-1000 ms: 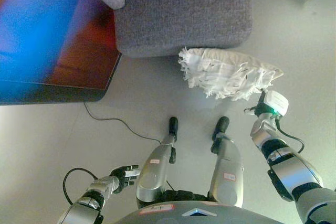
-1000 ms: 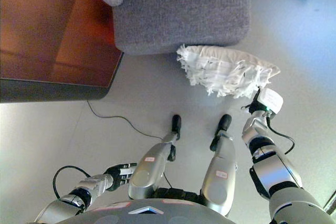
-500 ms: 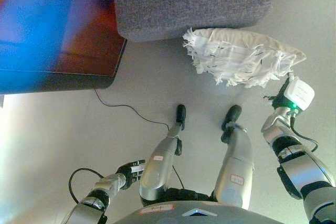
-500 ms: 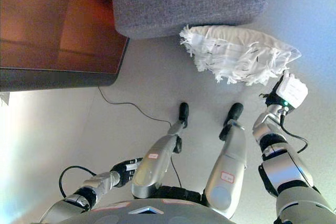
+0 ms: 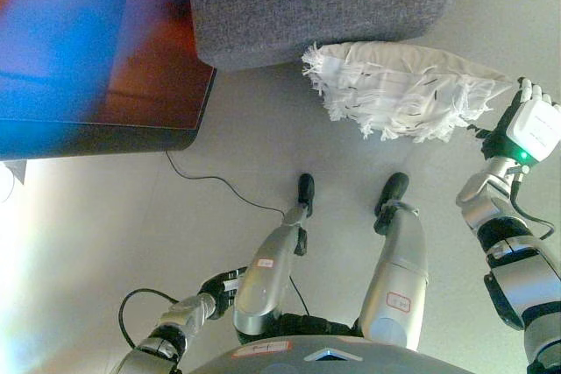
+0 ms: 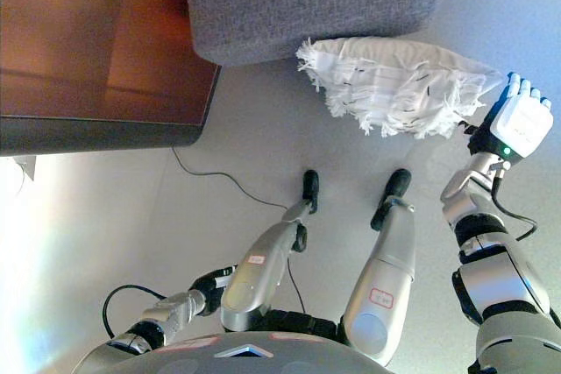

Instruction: Pick up the pillow and put it on the sofa.

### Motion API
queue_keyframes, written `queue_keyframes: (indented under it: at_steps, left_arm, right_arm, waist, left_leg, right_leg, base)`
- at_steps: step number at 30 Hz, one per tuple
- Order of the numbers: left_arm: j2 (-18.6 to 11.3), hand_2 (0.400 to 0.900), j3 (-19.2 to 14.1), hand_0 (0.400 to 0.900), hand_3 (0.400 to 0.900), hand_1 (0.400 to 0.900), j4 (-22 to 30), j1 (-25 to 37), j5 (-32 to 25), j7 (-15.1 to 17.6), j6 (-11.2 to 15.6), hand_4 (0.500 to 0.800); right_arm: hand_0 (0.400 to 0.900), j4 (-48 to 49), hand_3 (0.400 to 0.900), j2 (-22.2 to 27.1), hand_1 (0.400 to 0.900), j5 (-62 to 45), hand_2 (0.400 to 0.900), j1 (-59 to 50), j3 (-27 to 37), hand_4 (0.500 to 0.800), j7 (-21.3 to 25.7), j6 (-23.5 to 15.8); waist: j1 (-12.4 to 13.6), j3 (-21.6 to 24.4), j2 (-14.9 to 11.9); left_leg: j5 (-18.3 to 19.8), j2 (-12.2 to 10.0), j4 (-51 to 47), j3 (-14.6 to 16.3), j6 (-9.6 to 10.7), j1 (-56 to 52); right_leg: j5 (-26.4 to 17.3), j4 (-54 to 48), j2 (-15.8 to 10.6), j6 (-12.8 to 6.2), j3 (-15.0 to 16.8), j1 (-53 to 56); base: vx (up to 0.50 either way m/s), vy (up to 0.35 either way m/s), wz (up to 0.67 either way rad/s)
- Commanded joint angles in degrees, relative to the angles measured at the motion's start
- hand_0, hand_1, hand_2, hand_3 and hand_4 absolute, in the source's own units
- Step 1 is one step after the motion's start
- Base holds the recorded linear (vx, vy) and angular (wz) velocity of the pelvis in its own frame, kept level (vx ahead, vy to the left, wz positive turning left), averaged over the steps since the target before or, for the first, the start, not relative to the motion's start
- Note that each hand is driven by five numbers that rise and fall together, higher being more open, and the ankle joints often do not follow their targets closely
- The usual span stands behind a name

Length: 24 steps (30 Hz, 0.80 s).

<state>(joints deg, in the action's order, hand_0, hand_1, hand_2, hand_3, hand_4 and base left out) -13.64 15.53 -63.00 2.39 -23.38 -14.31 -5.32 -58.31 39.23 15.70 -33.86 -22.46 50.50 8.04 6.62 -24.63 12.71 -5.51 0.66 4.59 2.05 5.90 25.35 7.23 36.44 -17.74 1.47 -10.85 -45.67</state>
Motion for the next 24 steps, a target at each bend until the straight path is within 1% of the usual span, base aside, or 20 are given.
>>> queue_keyframes:
  at_steps: [1,2,5,8,10,11,12,13,17,18,21,24]
  left_arm:
    - [-1.1,0.9,1.1,0.9,0.9,0.9,-0.8,-9.9,-0.2,-0.6,-1.2,0.8]
    - [-1.2,0.9,0.9,0.9,0.9,0.9,-0.7,-10.1,-0.1,-0.6,-1.1,0.8]
    - [-2.0,0.9,0.5,0.9,0.9,0.9,-0.4,-10.6,-0.5,-1.0,-1.2,0.8]
    - [-3.0,0.9,-0.1,0.9,0.9,0.9,0.0,-10.8,0.4,-2.2,-0.6,0.8]
    - [-3.6,0.9,0.0,0.9,0.9,0.9,0.4,-10.7,0.3,-2.4,-0.3,0.8]
    - [-4.1,0.9,0.1,0.9,0.9,0.9,0.8,-10.9,0.0,-2.2,-0.4,0.8]
    - [-4.4,0.9,0.1,0.9,0.9,0.9,1.1,-11.0,-0.2,-2.0,-0.6,0.8]
    - [-4.7,0.9,-0.1,0.9,0.9,0.9,1.7,-11.5,-0.4,-1.8,-0.9,0.8]
    - [-5.8,0.9,-0.4,0.9,0.9,0.9,3.7,-12.7,-1.5,-1.3,-2.8,0.8]
    - [-6.2,0.9,-0.4,0.9,0.9,0.9,4.4,-13.0,-1.8,-1.4,-3.2,0.8]
    - [-6.9,0.9,-0.5,0.9,0.9,0.9,5.8,-14.1,-1.2,-1.4,-3.0,0.8]
    - [-7.9,0.9,-0.9,0.9,0.9,0.9,8.3,-15.3,-2.8,-1.6,-4.3,0.8]
  right_arm:
    - [0.9,3.9,0.9,6.8,0.9,3.8,0.9,-1.3,-1.3,0.8,0.8,-0.6]
    - [0.9,4.1,0.9,7.0,0.9,3.9,0.9,-1.7,-1.8,0.8,-0.1,-0.7]
    - [0.9,4.8,0.9,6.8,0.9,4.4,0.9,-3.9,-4.3,0.8,-2.9,0.7]
    - [0.9,5.3,0.9,6.3,0.9,4.5,0.9,-5.4,-6.0,0.8,-3.9,0.9]
    - [0.9,5.8,0.9,5.9,0.9,4.5,0.9,-6.0,-6.9,0.8,-4.2,0.9]
    - [0.9,6.4,0.9,5.6,0.9,4.8,0.9,-6.3,-7.6,0.8,-5.1,0.3]
    - [0.9,7.0,0.9,5.6,0.9,5.3,0.9,-6.5,-7.9,0.8,-5.9,0.7]
    - [0.9,8.1,0.9,5.8,0.9,5.5,0.9,-6.8,-8.3,0.8,-7.5,0.4]
    - [0.9,11.2,0.9,5.8,0.9,4.3,0.9,-7.2,-9.9,0.8,-12.5,-0.1]
    - [0.9,12.2,0.9,5.8,0.9,4.0,0.9,-7.3,-10.2,0.8,-13.6,0.2]
    - [0.9,14.5,0.9,5.7,0.9,3.2,0.9,-7.3,-10.8,0.8,-14.7,1.7]
    - [0.9,17.5,0.9,6.8,0.9,3.5,0.9,-7.9,-11.5,0.8,-17.0,3.8]
  waist:
    - [0.3,1.2,1.6]
    - [0.5,1.2,1.4]
    - [1.0,0.5,0.6]
    - [1.6,-0.4,-0.3]
    - [1.8,-0.9,-0.8]
    - [1.8,-1.2,-1.2]
    - [1.9,-1.4,-1.4]
    - [2.0,-1.6,-1.5]
    - [2.2,-2.5,-1.8]
    - [2.2,-2.9,-1.9]
    - [2.5,-3.4,-2.1]
    - [2.6,-4.2,-2.3]
  left_leg:
    - [10.9,-2.3,12.3,-1.0,-3.2,0.5]
    - [11.2,-2.3,13.3,-1.0,-3.3,1.2]
    - [12.6,-2.1,18.6,-1.1,-3.9,4.8]
    - [14.3,-2.0,24.0,-1.4,-4.6,8.8]
    - [15.6,-1.9,27.5,-1.5,-5.1,11.0]
    - [17.0,-1.6,31.2,-1.7,-5.5,13.0]
    - [17.7,-1.6,33.0,-1.6,-5.9,13.9]
    - [19.0,-1.5,35.9,-1.8,-6.3,15.4]
    - [22.6,-1.3,44.7,-2.1,-7.4,19.5]
    - [23.8,-1.1,47.7,-2.3,-7.6,21.0]
    - [26.3,-0.9,53.5,-2.6,-8.3,24.0]
    - [28.3,-0.7,59.7,-3.0,-8.6,27.8]
  right_leg:
    - [1.8,4.4,-0.4,-4.04,0.9,-1.9]
    - [2.1,4.6,-0.4,-3.85,1.0,-1.8]
    - [3.4,6.4,-0.5,-3.11,1.1,-2.0]
    - [4.7,8.9,-0.4,-2.5,1.4,-2.8]
    - [5.4,10.5,-0.4,-2.23,1.7,-3.3]
    - [6.2,12.2,-0.2,-2.03,2.3,-3.9]
    - [6.6,13.1,-0.3,-1.95,2.5,-4.3]
    - [7.3,14.6,-0.3,-1.84,3.1,-4.8]
    - [9.4,20.3,-0.3,-1.38,4.9,-7.2]
    - [10.0,21.9,-0.3,-1.27,5.6,-8.1]
    - [11.7,25.8,-0.2,-1.1,6.7,-10.2]
    - [13.2,30.1,0.2,-0.98,7.7,-12.8]
  base:
    - [0.0,0.0,0.0]
    - [-0.03,-0.02,0.0]
    - [-0.06,-0.035,0.01]
    - [-0.1,-0.081,-0.01]
    - [-0.08,-0.042,-0.04]
    - [-0.06,-0.02,-0.06]
    - [-0.08,-0.007,-0.08]
    - [-0.06,0.001,-0.06]
    - [-0.05,0.022,-0.01]
    - [-0.05,0.038,0.0]
    - [-0.04,0.04,-0.02]
    - [-0.05,0.03,-0.05]
